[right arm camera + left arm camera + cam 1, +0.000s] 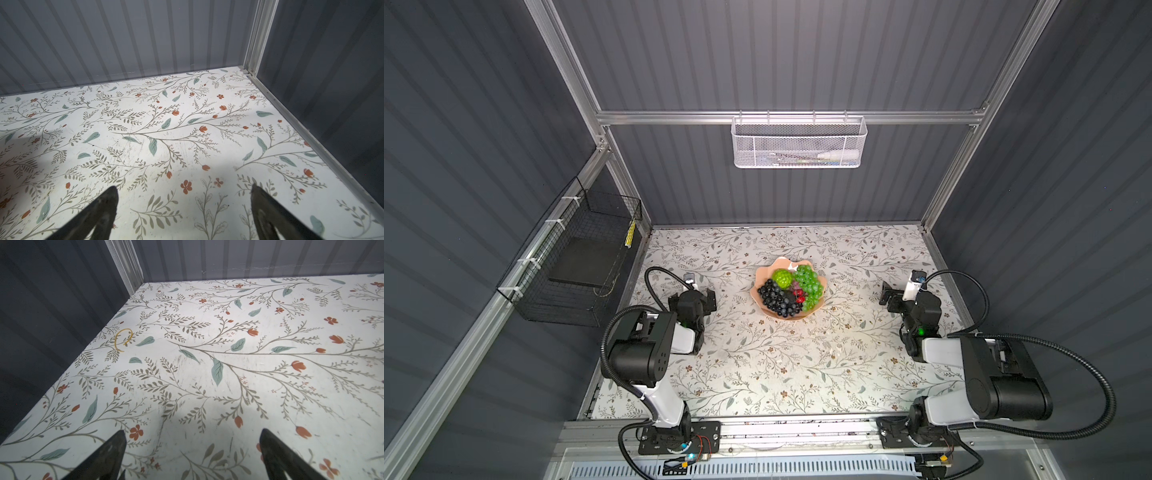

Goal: Place and organize the fake fruits in the fruit bowl

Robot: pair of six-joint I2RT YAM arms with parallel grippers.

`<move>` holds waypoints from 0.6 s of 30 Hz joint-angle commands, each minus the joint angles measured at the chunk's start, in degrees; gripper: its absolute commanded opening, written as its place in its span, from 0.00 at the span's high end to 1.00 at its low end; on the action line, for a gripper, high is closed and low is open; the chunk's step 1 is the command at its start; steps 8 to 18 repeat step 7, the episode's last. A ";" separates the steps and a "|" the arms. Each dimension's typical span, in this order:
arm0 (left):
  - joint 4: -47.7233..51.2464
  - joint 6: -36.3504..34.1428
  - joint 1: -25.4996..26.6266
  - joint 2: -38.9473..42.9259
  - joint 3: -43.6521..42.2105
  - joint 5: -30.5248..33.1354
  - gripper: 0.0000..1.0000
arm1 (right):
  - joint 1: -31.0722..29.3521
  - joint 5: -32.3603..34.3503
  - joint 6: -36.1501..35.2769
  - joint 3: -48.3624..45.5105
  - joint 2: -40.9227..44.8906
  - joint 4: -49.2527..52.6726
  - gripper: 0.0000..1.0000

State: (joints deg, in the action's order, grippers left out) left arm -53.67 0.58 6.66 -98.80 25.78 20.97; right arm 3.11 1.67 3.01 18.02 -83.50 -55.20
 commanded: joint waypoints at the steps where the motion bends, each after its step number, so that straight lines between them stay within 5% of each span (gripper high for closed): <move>1: -1.53 -0.67 -0.41 0.11 0.24 0.04 0.00 | 0.14 0.29 0.51 0.91 -0.29 -0.11 0.01; 18: -1.53 -0.67 -0.33 0.15 0.24 0.08 0.00 | 0.14 0.18 0.51 0.46 0.05 -0.60 0.01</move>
